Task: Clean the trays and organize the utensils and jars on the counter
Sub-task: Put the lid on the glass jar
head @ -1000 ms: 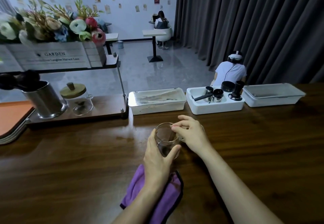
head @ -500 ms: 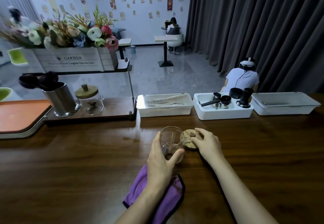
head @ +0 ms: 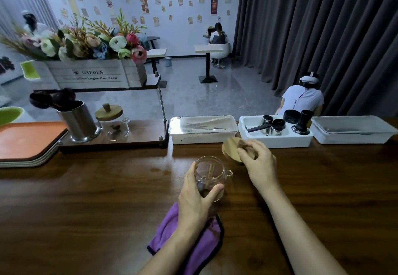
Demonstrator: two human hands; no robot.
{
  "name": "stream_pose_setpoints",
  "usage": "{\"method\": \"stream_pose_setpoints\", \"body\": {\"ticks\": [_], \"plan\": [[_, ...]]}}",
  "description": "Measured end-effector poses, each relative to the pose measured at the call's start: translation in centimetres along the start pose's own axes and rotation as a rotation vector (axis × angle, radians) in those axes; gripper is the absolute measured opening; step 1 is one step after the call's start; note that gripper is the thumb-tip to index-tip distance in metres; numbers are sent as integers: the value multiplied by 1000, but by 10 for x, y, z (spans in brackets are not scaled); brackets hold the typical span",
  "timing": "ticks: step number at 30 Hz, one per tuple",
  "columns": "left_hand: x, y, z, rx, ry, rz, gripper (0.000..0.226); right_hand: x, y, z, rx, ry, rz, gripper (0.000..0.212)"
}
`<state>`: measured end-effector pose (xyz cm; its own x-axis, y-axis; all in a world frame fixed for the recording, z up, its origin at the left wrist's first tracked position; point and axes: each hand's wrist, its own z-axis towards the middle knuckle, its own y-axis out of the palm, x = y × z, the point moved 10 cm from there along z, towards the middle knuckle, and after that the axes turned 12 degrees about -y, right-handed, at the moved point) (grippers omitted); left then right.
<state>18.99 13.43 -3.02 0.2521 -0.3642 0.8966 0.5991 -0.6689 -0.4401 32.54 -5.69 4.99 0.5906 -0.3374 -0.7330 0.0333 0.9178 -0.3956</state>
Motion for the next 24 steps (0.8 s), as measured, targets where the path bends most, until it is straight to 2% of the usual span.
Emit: {"method": "stream_pose_setpoints", "body": {"ticks": [5, 9, 11, 14, 16, 19, 22, 24], "plan": [[-2, 1, 2, -10, 3, -15, 98, -53, 35, -3, -266, -105, 92, 22], [-3, 2, 2, -16, 10, -47, 89, -58, 56, -17, -346, -136, -7, 20], [-7, 4, 3, -40, 2, -78, 94, -52, 60, -23, -362, -114, -42, 21], [-11, 4, 4, -79, -36, -148, 116, -48, 61, -27, -346, -108, -53, 23], [-6, -1, 3, -104, -27, -221, 119, -47, 60, -28, -354, -108, -62, 24], [11, -19, 6, -94, 32, -273, 93, -45, 58, -30, -379, -81, -30, 30], [24, -30, 12, -96, 84, -163, 57, -42, 55, -37, -367, -73, -33, 39], [25, -32, 12, -118, 79, -105, 50, -41, 49, -42, -335, -62, -49, 41]]}}
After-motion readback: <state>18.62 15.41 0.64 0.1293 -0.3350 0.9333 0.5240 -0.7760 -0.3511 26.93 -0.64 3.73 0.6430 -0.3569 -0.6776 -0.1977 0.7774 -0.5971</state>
